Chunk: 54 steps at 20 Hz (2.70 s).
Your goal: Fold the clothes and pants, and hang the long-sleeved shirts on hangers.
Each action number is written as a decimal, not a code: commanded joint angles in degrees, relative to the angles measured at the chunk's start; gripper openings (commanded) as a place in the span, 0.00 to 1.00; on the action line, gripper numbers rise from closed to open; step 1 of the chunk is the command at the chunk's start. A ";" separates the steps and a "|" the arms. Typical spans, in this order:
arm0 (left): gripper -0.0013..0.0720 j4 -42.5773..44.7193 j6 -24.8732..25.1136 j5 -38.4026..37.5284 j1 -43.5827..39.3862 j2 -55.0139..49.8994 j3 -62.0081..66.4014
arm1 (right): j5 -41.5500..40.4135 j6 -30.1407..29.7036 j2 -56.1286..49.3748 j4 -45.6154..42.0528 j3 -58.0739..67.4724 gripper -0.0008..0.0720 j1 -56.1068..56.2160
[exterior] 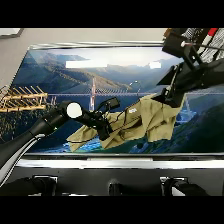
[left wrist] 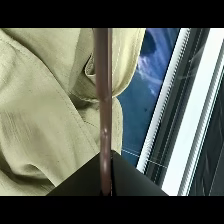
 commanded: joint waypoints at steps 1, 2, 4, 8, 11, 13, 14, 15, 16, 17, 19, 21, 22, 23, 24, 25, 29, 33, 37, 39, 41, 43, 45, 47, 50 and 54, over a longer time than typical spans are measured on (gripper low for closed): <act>0.04 0.04 -0.04 0.02 0.07 -0.02 0.04 | 0.55 -4.87 -1.92 2.64 -1.68 0.78 -0.11; 0.04 0.04 -0.04 0.00 0.07 -0.02 0.04 | 0.55 -5.70 -2.34 2.64 -2.49 0.78 -0.13; 0.04 0.04 -0.04 0.02 0.07 -0.02 0.04 | 0.57 -8.22 -3.32 2.43 -3.61 0.78 -0.13; 0.04 0.04 -0.02 0.02 0.07 -0.02 0.04 | 0.57 -8.68 -6.47 3.69 -3.74 0.78 -0.11; 0.04 0.04 -0.02 0.02 0.07 -0.02 0.04 | 1.25 -9.46 -8.52 4.81 -3.76 0.75 -0.07; 0.04 0.04 -0.02 0.02 0.07 -0.02 0.04 | 1.62 -10.40 -9.49 4.83 -3.85 0.73 -0.07; 0.04 0.04 -0.02 0.02 0.07 -0.02 0.04 | 1.64 -10.40 -9.92 4.85 -3.85 0.67 -0.07; 0.04 0.07 -0.02 0.02 0.07 -0.02 0.04 | 1.66 -10.40 -10.14 4.87 -4.00 0.65 -0.07; 0.04 0.07 -0.02 0.02 0.07 -0.02 0.04 | 1.88 -10.40 -10.43 4.85 -4.09 0.61 -0.07; 0.04 0.13 -0.02 0.04 0.07 -0.02 0.04 | 2.05 -10.40 -10.78 5.16 -4.09 0.56 -0.07; 0.04 0.22 -0.02 0.02 0.07 -0.02 0.04 | 2.51 -10.40 -11.26 6.21 -4.17 0.43 -0.07; 0.04 0.22 -0.04 0.02 0.07 -0.02 0.04 | 3.85 -10.40 -11.30 6.27 -4.17 0.28 -0.09; 0.04 0.22 -0.04 0.02 0.07 -0.02 0.04 | 4.81 -10.40 -11.30 6.32 -4.17 0.17 -0.09; 0.04 0.22 -0.04 0.02 0.07 -0.02 0.04 | 5.68 -10.40 -11.30 6.32 -4.17 0.07 -0.09; 0.04 0.22 -0.04 0.02 0.07 -0.02 0.04 | 6.27 -10.40 -11.28 6.29 -4.17 0.05 -0.09; 0.04 0.22 -0.09 0.02 0.07 -0.02 0.04 | 6.86 -10.40 -11.28 6.25 -4.15 0.05 -0.09; 0.42 0.22 -4.00 0.11 0.13 -0.02 0.04 | 7.43 -10.58 -9.92 4.52 -4.15 0.04 -0.20; 0.78 0.55 -11.02 0.22 1.33 0.04 0.04 | 7.37 -10.54 -7.17 1.88 -4.15 0.04 -0.20; 0.78 5.68 -23.34 -0.28 6.47 1.01 0.04 | 6.60 -10.54 -4.92 -1.01 -4.15 0.04 -0.20; 0.78 7.82 -26.25 -1.77 10.86 2.12 0.04 | 6.45 -10.51 -4.15 -1.01 -4.15 0.04 -0.17; 0.78 8.02 -30.82 -3.41 15.72 3.06 0.04 | 6.14 -10.34 -4.07 -1.01 -4.15 0.04 -0.17; 0.78 7.96 -35.69 -7.37 19.45 3.15 -0.17 | 4.72 -9.81 -4.09 -1.01 -4.15 0.04 -0.17; 0.77 6.45 -35.58 -9.92 19.87 3.23 -1.73 | 4.02 -8.70 -4.09 -1.03 -4.15 0.04 -0.17; 0.78 6.88 -35.78 -9.42 15.41 3.26 -3.87 | 3.89 -7.39 -4.09 -1.03 -4.15 0.04 -0.17; 0.78 16.11 -41.11 -3.63 3.08 3.32 -5.01 | 3.93 -5.77 -4.09 -1.05 -4.15 0.05 -0.20; 0.78 37.68 -59.69 4.76 -14.05 2.93 -5.01 | 3.93 -4.63 -4.09 -1.05 -4.15 0.05 -0.17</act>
